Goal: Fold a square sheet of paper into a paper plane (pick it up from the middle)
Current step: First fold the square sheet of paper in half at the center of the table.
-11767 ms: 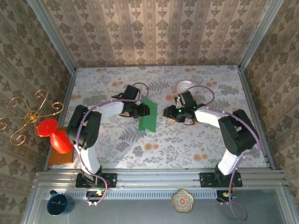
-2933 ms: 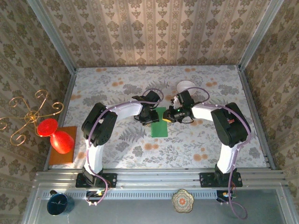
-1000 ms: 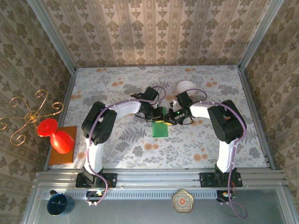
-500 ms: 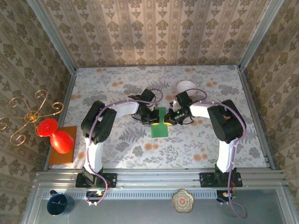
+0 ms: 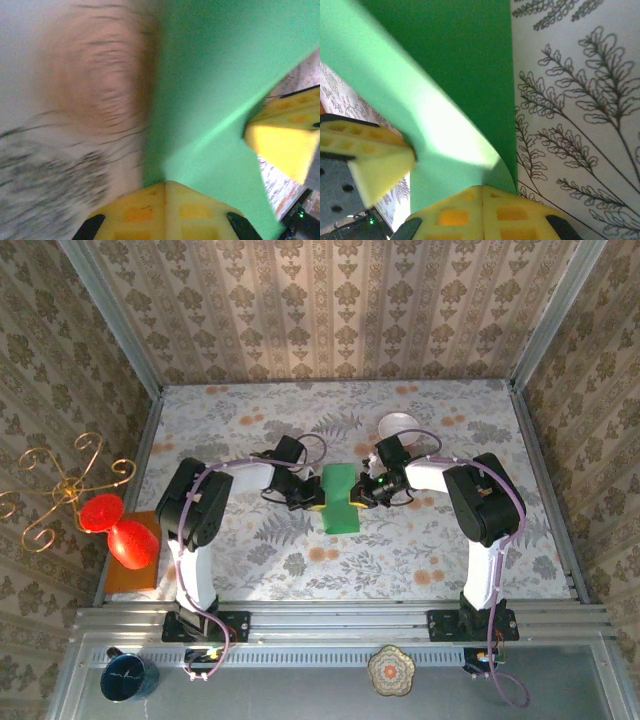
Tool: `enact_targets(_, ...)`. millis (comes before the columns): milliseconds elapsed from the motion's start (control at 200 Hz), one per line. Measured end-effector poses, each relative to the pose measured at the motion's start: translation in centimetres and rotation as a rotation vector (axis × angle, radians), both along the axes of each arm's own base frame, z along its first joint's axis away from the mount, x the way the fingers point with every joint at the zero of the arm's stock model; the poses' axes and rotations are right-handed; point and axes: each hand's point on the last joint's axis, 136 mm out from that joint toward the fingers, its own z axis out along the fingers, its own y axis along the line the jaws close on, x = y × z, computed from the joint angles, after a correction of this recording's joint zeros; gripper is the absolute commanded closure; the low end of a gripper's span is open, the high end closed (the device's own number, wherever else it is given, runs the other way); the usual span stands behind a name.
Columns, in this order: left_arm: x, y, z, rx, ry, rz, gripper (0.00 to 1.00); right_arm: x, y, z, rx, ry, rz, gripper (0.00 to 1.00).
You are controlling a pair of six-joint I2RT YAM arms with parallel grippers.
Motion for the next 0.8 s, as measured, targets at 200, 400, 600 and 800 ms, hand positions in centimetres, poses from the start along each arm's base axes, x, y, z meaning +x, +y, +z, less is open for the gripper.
enact_targets(200, 1.2, 2.9, 1.4, 0.049, -0.039, 0.072, 0.95, 0.0, 0.0, 0.0, 0.000, 0.000, 0.000, 0.91)
enact_targets(400, 1.4, -2.0, 4.4, -0.028, -0.140, -0.016, 0.95, 0.0, 0.0, 0.0, 0.000, 0.000, 0.000, 0.91)
enact_targets(600, 2.2, -5.9, 3.5, -0.073, -0.142, -0.062, 0.95, 0.0, 0.0, 0.0, 0.000, 0.000, 0.000, 0.91)
enact_targets(800, 2.5, -4.5, 0.3, -0.043, -0.081, -0.033, 0.95, 0.0, 0.0, -0.1, -0.001, 0.001, 0.000, 0.91)
